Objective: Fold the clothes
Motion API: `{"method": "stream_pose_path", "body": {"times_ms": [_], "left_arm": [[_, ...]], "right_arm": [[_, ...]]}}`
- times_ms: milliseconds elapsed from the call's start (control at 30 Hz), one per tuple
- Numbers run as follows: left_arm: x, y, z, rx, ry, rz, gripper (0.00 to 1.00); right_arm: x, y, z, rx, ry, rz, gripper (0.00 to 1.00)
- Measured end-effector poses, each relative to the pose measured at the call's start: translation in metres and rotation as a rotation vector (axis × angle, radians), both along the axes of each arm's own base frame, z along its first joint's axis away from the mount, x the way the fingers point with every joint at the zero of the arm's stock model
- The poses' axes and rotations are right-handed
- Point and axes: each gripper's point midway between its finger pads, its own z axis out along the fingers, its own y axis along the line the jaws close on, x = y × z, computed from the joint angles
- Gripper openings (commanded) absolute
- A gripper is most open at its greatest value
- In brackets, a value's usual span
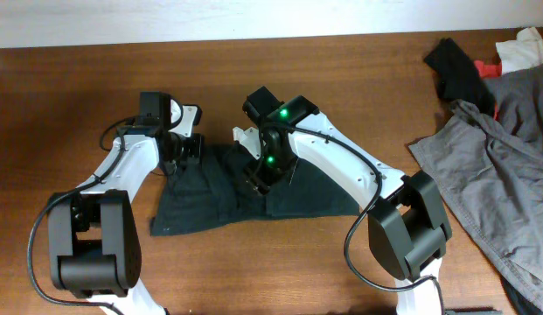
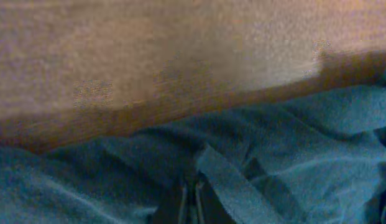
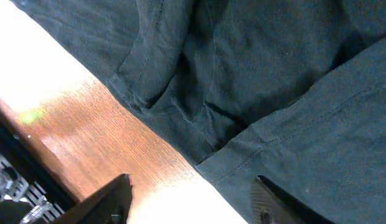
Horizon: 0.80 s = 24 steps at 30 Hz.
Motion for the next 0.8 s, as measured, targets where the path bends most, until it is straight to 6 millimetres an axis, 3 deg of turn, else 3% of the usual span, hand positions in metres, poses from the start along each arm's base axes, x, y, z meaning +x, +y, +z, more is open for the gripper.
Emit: {"method": "stream_pose_path", "body": {"times_ms": [167,467,800], "left_arm": [[-0.013,0.000,0.001,0.002,0.070,0.000,0.01],[-0.014,0.000,0.020,0.003,0.113,0.000,0.01],[-0.043,-0.002,0.016,0.009,0.235,-0.009,0.02]], "right_arm": [[0.000,-0.001,0.000,-0.005,0.001,-0.004,0.60],[0.009,-0.011,0.000,-0.007,-0.001,-0.033,0.60],[0.011,-0.015,-0.001,-0.011,0.002,-0.045,0.61]]}}
